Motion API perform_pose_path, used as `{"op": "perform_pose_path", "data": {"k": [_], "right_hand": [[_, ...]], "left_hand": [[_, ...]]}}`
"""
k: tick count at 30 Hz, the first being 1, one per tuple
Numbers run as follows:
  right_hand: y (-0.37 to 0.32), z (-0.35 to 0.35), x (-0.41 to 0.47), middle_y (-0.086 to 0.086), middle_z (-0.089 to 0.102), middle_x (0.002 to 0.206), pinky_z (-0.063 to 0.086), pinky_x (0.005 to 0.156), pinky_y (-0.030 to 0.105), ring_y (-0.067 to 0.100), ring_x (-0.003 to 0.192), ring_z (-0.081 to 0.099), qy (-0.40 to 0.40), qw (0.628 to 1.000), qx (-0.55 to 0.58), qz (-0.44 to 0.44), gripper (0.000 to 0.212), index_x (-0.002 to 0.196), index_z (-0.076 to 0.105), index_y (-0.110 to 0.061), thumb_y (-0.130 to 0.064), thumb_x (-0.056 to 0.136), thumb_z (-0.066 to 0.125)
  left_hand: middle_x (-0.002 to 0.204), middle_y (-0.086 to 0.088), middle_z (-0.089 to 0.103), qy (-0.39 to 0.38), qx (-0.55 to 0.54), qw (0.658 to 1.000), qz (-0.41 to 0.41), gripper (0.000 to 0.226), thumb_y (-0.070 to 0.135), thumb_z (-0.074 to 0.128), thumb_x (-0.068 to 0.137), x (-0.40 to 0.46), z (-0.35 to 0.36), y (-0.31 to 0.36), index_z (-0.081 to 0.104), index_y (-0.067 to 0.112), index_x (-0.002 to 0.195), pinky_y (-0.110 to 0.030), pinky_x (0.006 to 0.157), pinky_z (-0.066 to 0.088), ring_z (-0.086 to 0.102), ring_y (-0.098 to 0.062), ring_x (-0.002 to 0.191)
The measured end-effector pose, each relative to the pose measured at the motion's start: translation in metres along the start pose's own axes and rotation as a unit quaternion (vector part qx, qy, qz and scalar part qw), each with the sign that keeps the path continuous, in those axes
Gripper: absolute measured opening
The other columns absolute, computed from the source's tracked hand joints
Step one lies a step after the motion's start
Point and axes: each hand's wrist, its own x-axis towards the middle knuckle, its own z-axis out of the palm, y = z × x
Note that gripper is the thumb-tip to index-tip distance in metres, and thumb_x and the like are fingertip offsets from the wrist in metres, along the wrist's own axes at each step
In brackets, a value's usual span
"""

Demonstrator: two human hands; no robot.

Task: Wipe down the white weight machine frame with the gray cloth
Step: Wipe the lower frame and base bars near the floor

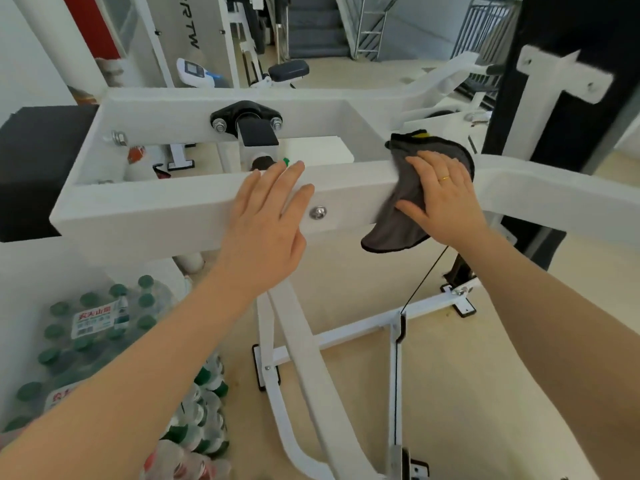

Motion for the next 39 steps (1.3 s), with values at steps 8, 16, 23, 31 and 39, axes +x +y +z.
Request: {"op": "perform_pose_path", "data": {"k": [8,16,23,31,39], "right_hand": [[0.058,-0.004,-0.003,0.010,0.031,0.149,0.009,0.115,0.041,0.028,0.138,0.023,-0.025,0.996,0.015,0.080,0.063,0.143,0.032,-0.012,-0.043,0.091,0.049],[0.050,-0.005,0.007,0.003,0.027,0.152,0.008,0.114,0.027,0.019,0.140,0.023,-0.026,1.000,0.017,0.000,0.050,0.145,0.027,-0.014,-0.029,0.099,0.038],[0.057,-0.020,0.025,0.006,0.046,0.132,0.045,0.082,0.039,0.026,0.110,0.049,0.028,0.990,0.085,0.106,0.034,0.119,0.055,-0.011,-0.033,0.098,0.041],[0.038,-0.020,0.092,0.013,0.060,0.108,0.040,0.068,0.033,0.031,0.097,0.059,0.039,0.930,0.036,0.363,0.022,0.108,0.057,-0.004,-0.018,0.097,0.044],[-0.002,-0.017,0.111,0.017,0.056,0.122,0.037,0.079,0.025,0.027,0.111,0.053,0.025,0.931,0.106,0.348,0.028,0.118,0.051,0.000,-0.009,0.093,0.046]], "left_hand": [[0.122,-0.017,0.058,-0.061,-0.008,0.997,-0.044,0.041,0.020,0.042,0.084,0.040,0.022,0.041,0.058,0.000,0.116,-0.047,0.098,0.039,0.057,-0.033,0.109],[0.096,-0.013,0.065,-0.089,-0.011,0.993,-0.077,0.044,0.031,0.033,0.083,0.079,0.039,0.057,0.064,0.002,0.092,-0.038,0.087,0.037,0.061,-0.032,0.088],[0.091,-0.013,0.064,-0.113,-0.030,0.991,-0.066,0.050,0.036,0.030,0.084,0.102,0.049,0.065,0.064,0.001,0.091,-0.039,0.073,0.042,0.058,-0.033,0.080],[0.086,-0.013,0.067,-0.072,-0.054,0.996,-0.007,0.039,0.029,0.042,0.083,0.095,0.054,0.054,0.068,0.001,0.091,-0.036,0.064,0.051,0.062,-0.032,0.074],[0.087,-0.009,0.068,-0.043,-0.027,0.998,0.021,0.035,0.028,0.045,0.082,0.092,0.059,0.049,0.069,0.004,0.091,-0.029,0.061,0.047,0.062,-0.028,0.072]]}}
